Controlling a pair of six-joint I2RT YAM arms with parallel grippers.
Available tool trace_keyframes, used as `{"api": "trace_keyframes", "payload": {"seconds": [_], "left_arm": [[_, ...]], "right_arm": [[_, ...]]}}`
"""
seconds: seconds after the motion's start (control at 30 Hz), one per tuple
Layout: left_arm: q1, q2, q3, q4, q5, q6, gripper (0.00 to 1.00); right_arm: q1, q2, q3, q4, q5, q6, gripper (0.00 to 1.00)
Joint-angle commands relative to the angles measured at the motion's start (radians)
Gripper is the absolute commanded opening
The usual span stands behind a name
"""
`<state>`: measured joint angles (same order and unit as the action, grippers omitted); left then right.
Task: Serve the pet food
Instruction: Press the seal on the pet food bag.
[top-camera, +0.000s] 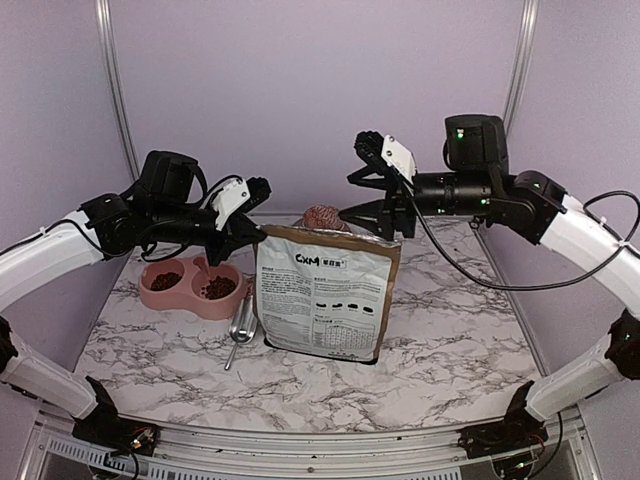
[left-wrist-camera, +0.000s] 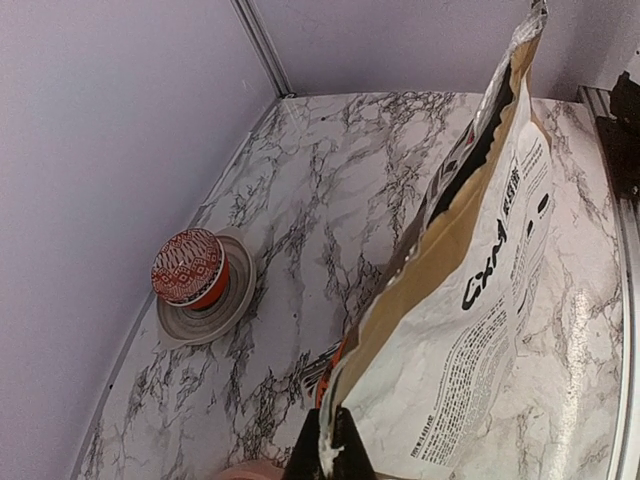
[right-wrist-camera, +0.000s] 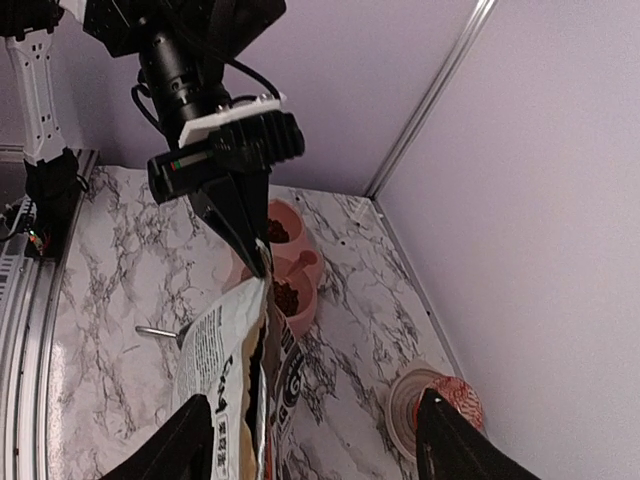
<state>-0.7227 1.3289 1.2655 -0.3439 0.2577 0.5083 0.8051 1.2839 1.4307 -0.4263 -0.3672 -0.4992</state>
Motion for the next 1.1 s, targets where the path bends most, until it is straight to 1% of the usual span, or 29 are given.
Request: {"api": "trace_keyframes", "payload": {"seconds": [0.0, 0.1, 0.17, 0.27, 0.33, 0.4, 0.47, 0.57, 0.73, 0.97, 1.07], "left_arm": [[0.005, -0.038, 0.06, 0.106, 0.062, -0.098, 0.0], [0.005, -0.069, 0.049, 0.084, 0.204, -0.05, 0.0], [0.005, -0.098, 0.02, 0.075, 0.282, 0.004, 0.0], [0.006, -0.122, 0.005, 0.059, 0.343, 0.038, 0.0], [0.005, -0.108, 0.043, 0.009, 0.369, 0.033, 0.0], [0.008, -0.084, 0.102, -0.084, 0.398, 0.033, 0.0], [0.008, -0.077, 0.133, -0.119, 0.411, 0.039, 0.0], [0.008, -0.091, 0.119, -0.123, 0.431, 0.05, 0.0], [0.008, -0.103, 0.099, -0.129, 0.467, 0.074, 0.0], [0.009, -0.1, 0.096, -0.13, 0.501, 0.075, 0.0], [0.01, -0.091, 0.097, -0.13, 0.526, 0.077, 0.0]], "right_arm": [[0.114, 0.154, 0.208, -0.223, 0.093, 0.017, 0.67], [0.15, 0.264, 0.386, -0.319, 0.121, 0.03, 0.67], [0.167, 0.324, 0.467, -0.377, 0.122, 0.036, 0.67], [0.204, 0.4, 0.553, -0.449, 0.133, 0.037, 0.66], [0.232, 0.435, 0.59, -0.476, 0.153, 0.042, 0.65], [0.249, 0.456, 0.6, -0.482, 0.172, 0.051, 0.65], [0.257, 0.459, 0.591, -0.471, 0.164, 0.07, 0.64], [0.266, 0.46, 0.574, -0.454, 0.142, 0.092, 0.64], [0.278, 0.472, 0.556, -0.455, 0.134, 0.107, 0.58], [0.282, 0.498, 0.542, -0.466, 0.105, 0.108, 0.46], [0.283, 0.504, 0.538, -0.47, 0.1, 0.106, 0.43]]}}
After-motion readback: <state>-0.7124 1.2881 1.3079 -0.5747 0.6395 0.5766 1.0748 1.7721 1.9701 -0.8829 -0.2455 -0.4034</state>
